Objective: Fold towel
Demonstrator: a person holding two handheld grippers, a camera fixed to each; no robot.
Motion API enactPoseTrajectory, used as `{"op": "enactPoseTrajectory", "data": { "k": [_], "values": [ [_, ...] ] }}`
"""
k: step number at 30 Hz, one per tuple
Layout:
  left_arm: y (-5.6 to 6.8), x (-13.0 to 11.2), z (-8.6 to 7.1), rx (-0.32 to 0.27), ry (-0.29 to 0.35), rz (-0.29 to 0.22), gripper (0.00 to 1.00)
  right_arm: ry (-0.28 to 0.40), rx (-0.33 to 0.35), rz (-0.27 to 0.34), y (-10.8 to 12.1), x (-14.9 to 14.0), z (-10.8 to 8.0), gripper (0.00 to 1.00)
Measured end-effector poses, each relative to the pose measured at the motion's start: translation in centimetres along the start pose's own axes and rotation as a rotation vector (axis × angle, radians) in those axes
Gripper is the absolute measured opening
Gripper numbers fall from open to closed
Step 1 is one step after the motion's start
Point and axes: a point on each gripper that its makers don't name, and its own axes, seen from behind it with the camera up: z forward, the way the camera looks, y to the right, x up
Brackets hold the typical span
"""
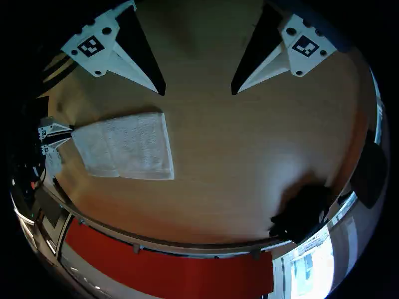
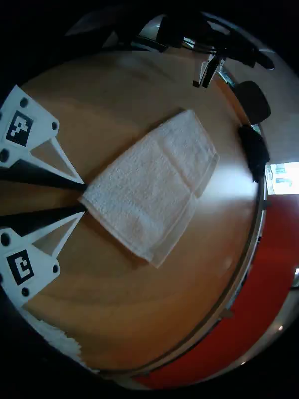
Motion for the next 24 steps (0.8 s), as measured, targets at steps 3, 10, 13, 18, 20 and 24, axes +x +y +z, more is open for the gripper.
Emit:
{"op": "enactPoseTrajectory", "data": {
  "k": [3, 10, 13, 18, 20, 24],
  "values": [
    [0.1, 0.0, 0.0, -0.003, 0.001, -0.002, 0.98, -0.001, 0.004, 0.0, 0.0, 0.0, 0.0, 0.21],
    [0.0, -0.1, 0.1, -0.003, -0.003, 0.001, 0.98, 0.0, 0.007, 0.005, 0.0, 0.2, -0.3, 0.04],
    [0.0, -0.1, 0.1, -0.003, -0.003, 0.002, 0.98, 0.003, 0.004, 0.01, -0.1, 0.4, -0.5, 0.04],
    [-0.1, 0.1, 0.1, -0.002, 0.0, 0.0, 0.98, 0.016, -0.01, 0.006, -0.1, 1.1, -1.1, 0.04],
    [-0.1, 0.2, 0.1, -0.003, 0.001, 0.0, 0.98, 0.024, -0.017, 0.005, 0.0, 1.6, -1.4, 0.04],
    [-0.1, 0.3, 0.2, -0.003, 0.003, 0.0, 0.98, 0.048, -0.024, 0.002, 0.0, 3.0, -2.2, 0.03]
  ]
}}
